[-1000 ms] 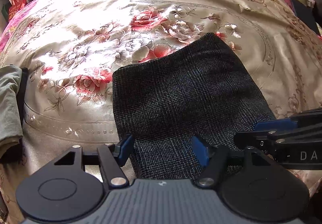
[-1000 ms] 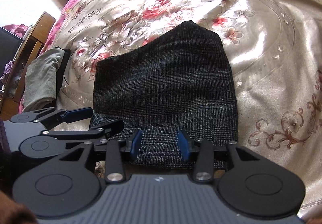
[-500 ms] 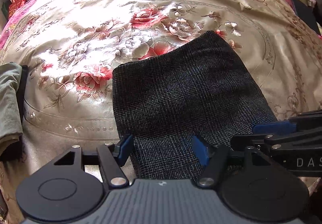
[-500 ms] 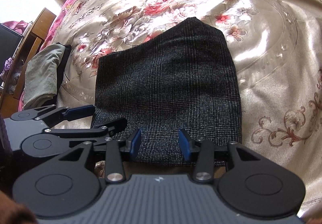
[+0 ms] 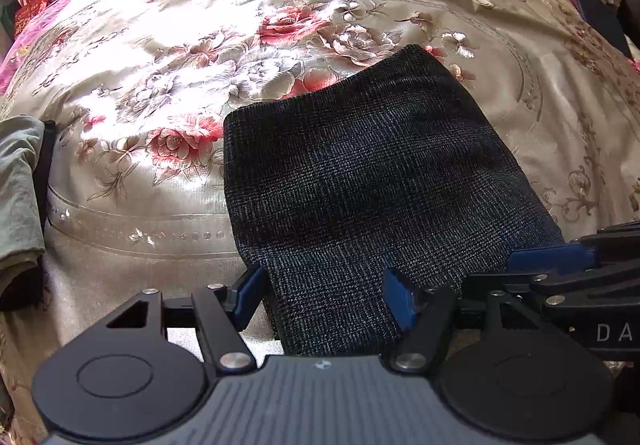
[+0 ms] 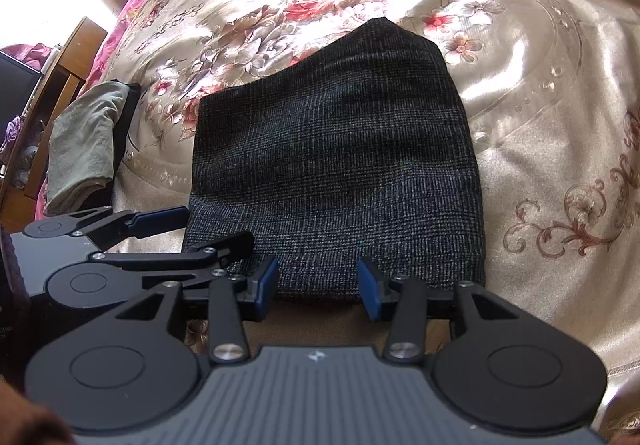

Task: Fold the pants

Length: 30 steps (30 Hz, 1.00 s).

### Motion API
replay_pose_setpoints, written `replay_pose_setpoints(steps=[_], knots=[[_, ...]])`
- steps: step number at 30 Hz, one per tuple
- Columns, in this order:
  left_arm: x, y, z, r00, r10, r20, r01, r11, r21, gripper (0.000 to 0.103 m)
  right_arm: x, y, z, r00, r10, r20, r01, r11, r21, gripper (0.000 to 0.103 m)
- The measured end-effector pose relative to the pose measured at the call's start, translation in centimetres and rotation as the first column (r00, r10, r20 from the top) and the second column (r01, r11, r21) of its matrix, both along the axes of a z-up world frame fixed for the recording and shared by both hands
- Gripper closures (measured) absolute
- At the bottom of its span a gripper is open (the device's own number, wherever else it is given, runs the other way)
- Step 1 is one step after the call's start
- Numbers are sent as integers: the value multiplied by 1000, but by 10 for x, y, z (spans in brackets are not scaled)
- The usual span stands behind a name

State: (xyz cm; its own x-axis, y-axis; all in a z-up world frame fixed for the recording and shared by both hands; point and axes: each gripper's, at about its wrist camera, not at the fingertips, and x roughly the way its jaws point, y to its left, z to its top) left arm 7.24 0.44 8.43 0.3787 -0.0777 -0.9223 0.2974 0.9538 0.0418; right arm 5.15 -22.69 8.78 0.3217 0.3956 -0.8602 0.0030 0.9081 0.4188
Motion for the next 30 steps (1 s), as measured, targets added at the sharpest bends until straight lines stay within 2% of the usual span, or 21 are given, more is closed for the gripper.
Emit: replay_pose_setpoints(steps=[9, 13, 15, 22, 30], knots=[[-15, -17, 3, 997, 73, -1, -73, 995, 64, 24, -7, -15, 1, 997, 72, 32, -73, 996, 47, 57], [-21, -26, 4, 994, 102, 31, -104, 991, 90, 24, -13, -24, -2, 996, 83, 37, -85, 994, 65, 57], [-24, -29, 2, 993, 104, 53, -109, 990, 94, 23, -18, -25, -2, 995, 84, 54, -86, 996, 37, 57], [-37, -17, 0, 993, 20, 114, -25, 999, 42, 21, -38, -10, 3, 988, 30, 150, -21, 998, -60, 56], [-40, 11, -9, 981, 13, 193, -7, 1000, -29, 20, -41, 14, -9, 966, -48, 255, 62, 997, -48, 56]])
